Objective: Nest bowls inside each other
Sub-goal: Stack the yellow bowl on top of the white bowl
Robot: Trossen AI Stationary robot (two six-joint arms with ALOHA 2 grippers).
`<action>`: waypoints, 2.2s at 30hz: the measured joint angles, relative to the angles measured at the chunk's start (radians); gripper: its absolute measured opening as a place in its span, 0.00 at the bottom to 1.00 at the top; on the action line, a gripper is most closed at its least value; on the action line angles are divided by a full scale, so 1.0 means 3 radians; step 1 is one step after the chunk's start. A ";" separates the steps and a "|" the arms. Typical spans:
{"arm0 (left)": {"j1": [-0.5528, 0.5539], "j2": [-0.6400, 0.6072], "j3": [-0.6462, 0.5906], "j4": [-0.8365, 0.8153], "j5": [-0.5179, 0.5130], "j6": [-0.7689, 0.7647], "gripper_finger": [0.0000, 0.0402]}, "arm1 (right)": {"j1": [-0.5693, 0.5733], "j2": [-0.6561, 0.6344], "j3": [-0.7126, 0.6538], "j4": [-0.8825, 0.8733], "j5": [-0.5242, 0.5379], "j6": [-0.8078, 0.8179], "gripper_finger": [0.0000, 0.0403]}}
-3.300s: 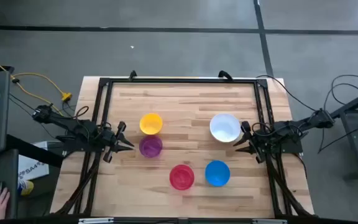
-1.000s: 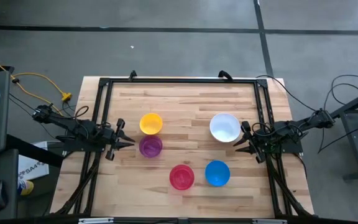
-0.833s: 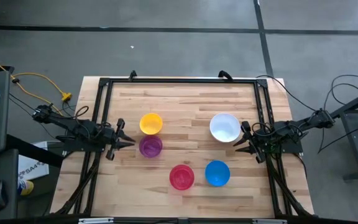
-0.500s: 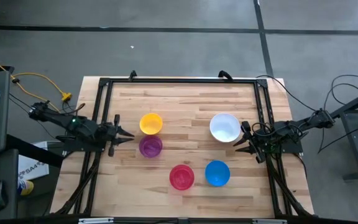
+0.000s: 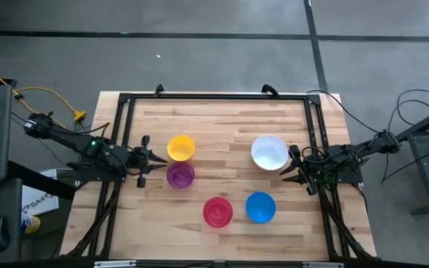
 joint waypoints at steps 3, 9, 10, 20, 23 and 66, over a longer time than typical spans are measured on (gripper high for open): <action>0.0000 0.0309 0.0229 -0.0035 0.0008 0.0006 0.15 | 0.0001 0.0000 0.0001 0.0000 0.0000 0.0000 0.23; 0.0000 0.0868 0.0601 -0.0013 0.0009 0.0018 0.15 | 0.0000 0.0000 0.0001 0.0000 0.0000 0.0000 0.23; 0.0000 0.0946 0.0638 0.0012 0.0009 0.0018 0.15 | 0.0000 0.0000 0.0000 0.0001 0.0001 0.0000 0.23; 0.0574 0.1341 0.0680 0.0328 0.0493 -0.0245 0.15 | 0.0000 0.0000 0.0000 0.0072 -0.0071 0.0011 0.23; 0.0793 0.1403 0.0679 0.0384 0.0704 -0.0245 0.15 | 0.0000 0.0000 0.0000 0.0165 -0.0286 0.0013 0.23; 0.2505 0.1472 0.0677 -0.0496 0.2115 0.0565 0.14 | -0.0651 0.2047 0.2357 -0.1458 0.1205 -0.0356 0.23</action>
